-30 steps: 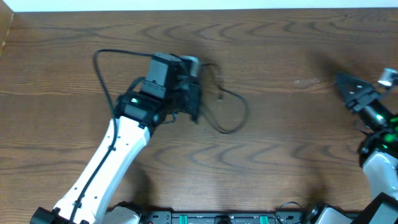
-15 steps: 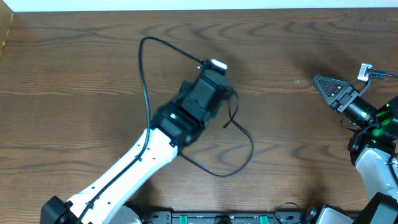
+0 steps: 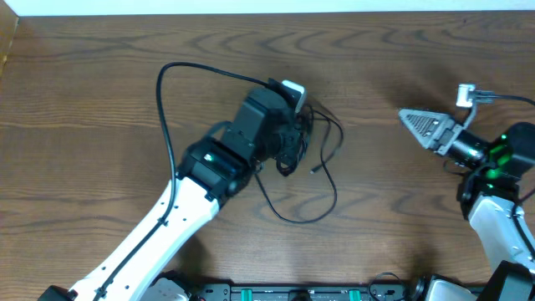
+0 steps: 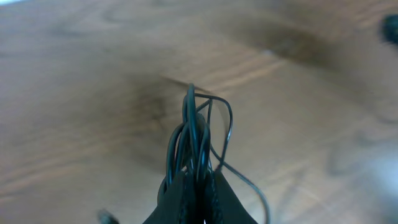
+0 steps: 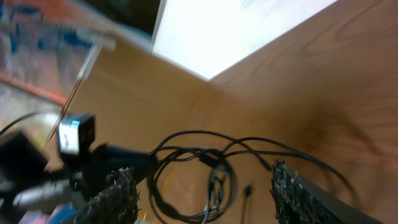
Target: Untangle cables
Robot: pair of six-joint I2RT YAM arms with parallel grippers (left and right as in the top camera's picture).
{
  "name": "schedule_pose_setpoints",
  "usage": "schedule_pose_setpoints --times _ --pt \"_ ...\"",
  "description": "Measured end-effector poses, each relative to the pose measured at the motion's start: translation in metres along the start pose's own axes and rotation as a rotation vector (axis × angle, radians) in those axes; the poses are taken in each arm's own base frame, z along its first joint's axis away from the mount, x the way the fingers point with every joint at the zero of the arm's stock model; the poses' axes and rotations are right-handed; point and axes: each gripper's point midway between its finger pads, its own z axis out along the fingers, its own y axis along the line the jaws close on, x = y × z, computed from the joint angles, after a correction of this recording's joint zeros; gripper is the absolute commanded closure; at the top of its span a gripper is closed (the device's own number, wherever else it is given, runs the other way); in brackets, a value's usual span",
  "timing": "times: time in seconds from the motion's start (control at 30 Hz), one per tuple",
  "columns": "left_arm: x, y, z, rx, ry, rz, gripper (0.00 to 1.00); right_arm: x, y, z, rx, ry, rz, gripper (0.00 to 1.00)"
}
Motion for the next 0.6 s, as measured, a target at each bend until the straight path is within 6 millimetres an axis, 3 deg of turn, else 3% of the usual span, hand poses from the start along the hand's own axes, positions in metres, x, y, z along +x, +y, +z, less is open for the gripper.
schedule_pose_setpoints --times 0.17,0.33,0.47,0.6 --pt "0.010 -0.004 -0.006 0.160 0.070 -0.087 0.92 0.018 0.011 0.017 -0.049 0.078 -0.015 0.34" --pt "0.008 -0.011 -0.014 0.300 0.083 -0.137 0.92 0.035 0.009 0.026 -0.050 0.138 0.064 0.34" --pt "0.009 -0.020 -0.018 0.359 0.092 -0.143 0.92 0.066 0.005 0.038 -0.034 0.234 0.221 0.40" --pt "0.009 -0.029 -0.021 0.410 0.102 -0.150 0.92 0.098 0.013 0.058 -0.044 0.334 0.224 0.45"
